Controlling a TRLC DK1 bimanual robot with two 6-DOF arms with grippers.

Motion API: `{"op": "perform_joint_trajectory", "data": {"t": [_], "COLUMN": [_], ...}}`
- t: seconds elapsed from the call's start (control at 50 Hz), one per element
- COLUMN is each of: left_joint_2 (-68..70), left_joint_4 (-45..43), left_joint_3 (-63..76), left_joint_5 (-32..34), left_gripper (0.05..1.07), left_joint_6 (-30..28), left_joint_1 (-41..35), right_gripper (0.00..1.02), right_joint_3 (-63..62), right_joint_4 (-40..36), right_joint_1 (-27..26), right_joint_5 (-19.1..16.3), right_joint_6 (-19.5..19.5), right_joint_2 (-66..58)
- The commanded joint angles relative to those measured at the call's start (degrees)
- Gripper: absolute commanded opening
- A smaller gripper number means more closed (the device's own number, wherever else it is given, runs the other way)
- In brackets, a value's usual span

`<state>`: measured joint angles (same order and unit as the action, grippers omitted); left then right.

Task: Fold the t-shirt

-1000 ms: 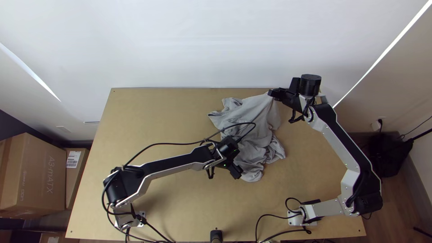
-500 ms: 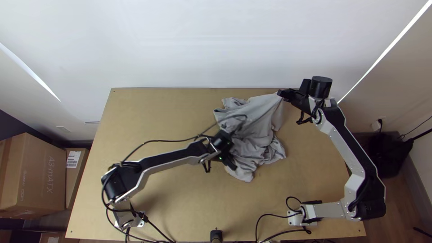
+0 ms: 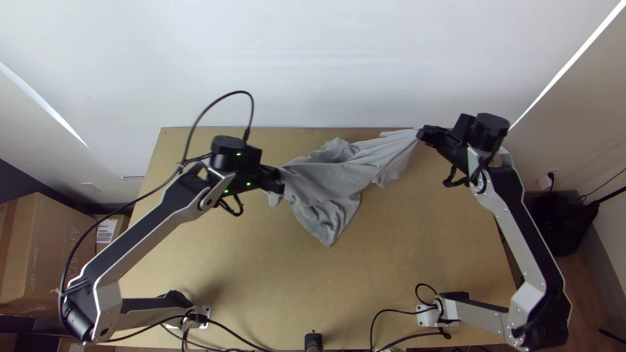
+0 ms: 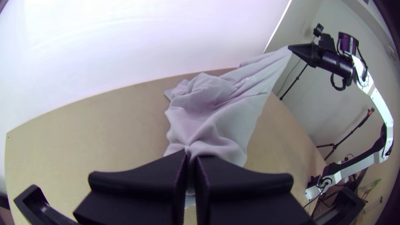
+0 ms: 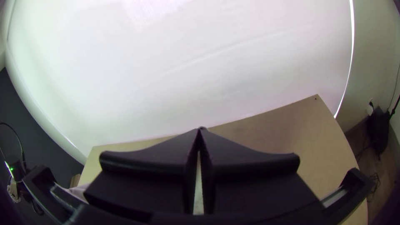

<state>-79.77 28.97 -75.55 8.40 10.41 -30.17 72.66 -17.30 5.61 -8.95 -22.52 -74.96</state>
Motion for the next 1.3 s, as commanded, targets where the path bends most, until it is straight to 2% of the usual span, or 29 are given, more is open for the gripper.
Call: {"op": "perform_joint_trajectory", "data": {"t": [0.0, 0.1, 0.22, 0.44, 0.68, 0.92, 0.94, 0.96, 1.02, 1.06, 1.2, 1.28], "left_joint_2": [5.85, 9.72, 12.27, 11.56, 1.1, -13.84, -14.98, -16.12, -19.55, -21.48, -23.15, -21.48], "left_joint_4": [1.53, 3.11, 4.16, 0.12, -10.25, -17.11, -17.28, -17.28, -17.28, -17.19, -14.38, -10.34], "left_joint_3": [1.19, 2.25, 6.29, 17.98, 21.94, 14.73, 13.76, 12.62, 9.28, 7.26, 1.37, -0.13], "left_joint_5": [0.82, 1.26, 2.23, 4.25, 4.6, 5.22, 5.22, 5.22, 5.13, 5.13, 5.22, 5.22], "left_gripper": [0.08, 0.08, 0.08, 0.08, 0.08, 0.08, 0.1, 0.15, 0.45, 0.6, 0.99, 1.02], "left_joint_6": [-0.75, -0.57, -0.4, -0.48, -0.48, -0.48, -0.48, -0.4, -0.48, -0.48, 0.04, 0.13], "left_joint_1": [1.35, 1.52, 1.7, -0.5, -0.15, 3.19, 3.45, 3.72, 4.51, 5.3, 7.94, 8.73], "right_gripper": [0.02, 0.02, 0.02, 0.02, 0.02, 0.02, 0.02, 0.02, 0.02, 0.02, 0.02, 0.02], "right_joint_3": [0.02, -0.15, -1.74, -11.58, -16.33, -15.71, -15.62, -15.62, -15.89, -16.06, -16.24, -16.24], "right_joint_4": [0.25, -0.19, -4.06, -2.65, 3.85, 8.07, 8.33, 8.6, 9.65, 10.36, 11.06, 11.15], "right_joint_1": [0.99, 2.04, 3.53, 2.48, -0.07, -3.06, -3.15, -3.23, -3.67, -3.85, -4.02, -3.76], "right_joint_5": [0.51, 0.34, -0.01, -0.1, -0.28, -0.89, -0.89, -0.89, -0.89, -0.89, -0.89, -0.89], "right_joint_6": [-0.94, -1.12, -1.38, -1.65, -1.91, -2.0, -2.0, -2.0, -2.0, -2.0, -2.09, -2.17], "right_joint_2": [6.67, 11.59, 13.61, 11.5, 4.03, -3.7, -4.14, -4.49, -5.64, -6.52, -8.54, -8.71]}}
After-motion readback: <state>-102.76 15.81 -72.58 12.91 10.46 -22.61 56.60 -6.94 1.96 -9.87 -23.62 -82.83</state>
